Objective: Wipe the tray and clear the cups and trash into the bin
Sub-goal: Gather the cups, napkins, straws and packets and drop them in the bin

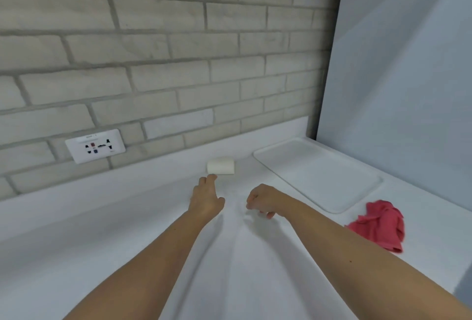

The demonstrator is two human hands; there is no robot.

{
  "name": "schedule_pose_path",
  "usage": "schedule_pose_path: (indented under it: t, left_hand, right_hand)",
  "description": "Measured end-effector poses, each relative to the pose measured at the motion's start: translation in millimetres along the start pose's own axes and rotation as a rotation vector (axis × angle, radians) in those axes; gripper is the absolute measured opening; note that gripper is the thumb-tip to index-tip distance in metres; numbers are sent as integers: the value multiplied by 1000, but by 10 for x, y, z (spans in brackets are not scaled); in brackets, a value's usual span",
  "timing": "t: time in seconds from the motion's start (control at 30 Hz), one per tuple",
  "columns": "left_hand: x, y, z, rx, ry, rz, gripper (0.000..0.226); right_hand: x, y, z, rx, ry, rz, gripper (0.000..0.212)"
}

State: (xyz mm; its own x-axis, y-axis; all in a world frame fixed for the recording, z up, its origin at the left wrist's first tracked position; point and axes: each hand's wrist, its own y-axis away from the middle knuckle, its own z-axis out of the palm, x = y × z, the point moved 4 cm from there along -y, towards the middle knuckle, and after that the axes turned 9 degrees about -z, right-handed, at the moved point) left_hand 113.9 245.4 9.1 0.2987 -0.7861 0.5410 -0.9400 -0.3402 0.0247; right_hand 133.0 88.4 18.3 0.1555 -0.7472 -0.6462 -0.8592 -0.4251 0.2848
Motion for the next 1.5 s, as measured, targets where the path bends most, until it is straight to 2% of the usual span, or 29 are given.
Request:
schedule_pose_path:
  t: [0.1, 0.2, 0.3, 0.4, 0.53, 0.67, 0.73, 0.77, 0.8, 0.87, 1.03, 1.1, 1.2, 1.33, 1.4, 1.5]
  left_hand:
    - [-83, -287, -46, -3, -52, 2, 78]
    - [-154, -537, -36, -29, -97, 0, 91]
    - [-220, -741, 19, -63, -153, -6, 95]
    - [-291, -889, 96, -74, -160, -15, 89]
    - [-352, -1055, 217, -84, -133, -15, 81]
    - [-350, -1167, 299, -81, -123, -1, 82]
    - [-331, -1177, 311, -77, -120, 4, 84]
    - [-325, -1168, 308, -75, -119, 6, 85]
    - [-323, -1156, 298, -75, -120, 8, 85]
    - [-332, -1136, 264, -67, -118, 12, 86]
    - [-349, -1047, 182, -16, -93, 13, 85]
    - [-285, -963, 167, -10, -70, 20, 87]
    - [-68, -824, 159, -25, -18, 79, 93]
    - [268, -621, 145, -102, 104, 207, 95]
    - [427, -477, 123, -131, 148, 279, 88]
    - [627, -199, 87, -96, 144, 399, 64]
  right_hand:
    - [-45, -372, 44, 27, -65, 15, 46]
    - [-43, -750, 44, 96, -219, 36, 63]
    - [-9, -1069, 42, 153, -394, 68, 66]
    - [51, -1292, 63, 197, -567, 108, 64]
    - [87, -1576, 101, 240, -676, 126, 66]
    - [3, -1772, 104, 254, -543, 65, 50]
    - [-44, -1800, 81, 269, -449, 24, 29]
    - [-53, -1812, 73, 285, -414, 28, 12]
    - [-46, -1829, 69, 311, -394, 32, 13]
    - [-13, -1841, 66, 344, -377, 39, 34]
    - [-61, -1573, -136, 366, -162, -56, 42]
    - [-106, -1382, -281, 359, -44, -108, 37]
    - [-226, -1028, -506, 318, 145, -174, 15]
    - [-288, -555, -749, 295, 301, -243, 23]
    - [-266, -309, -826, 269, 373, -265, 22]
    - [-208, 75, -900, 253, 447, -292, 22]
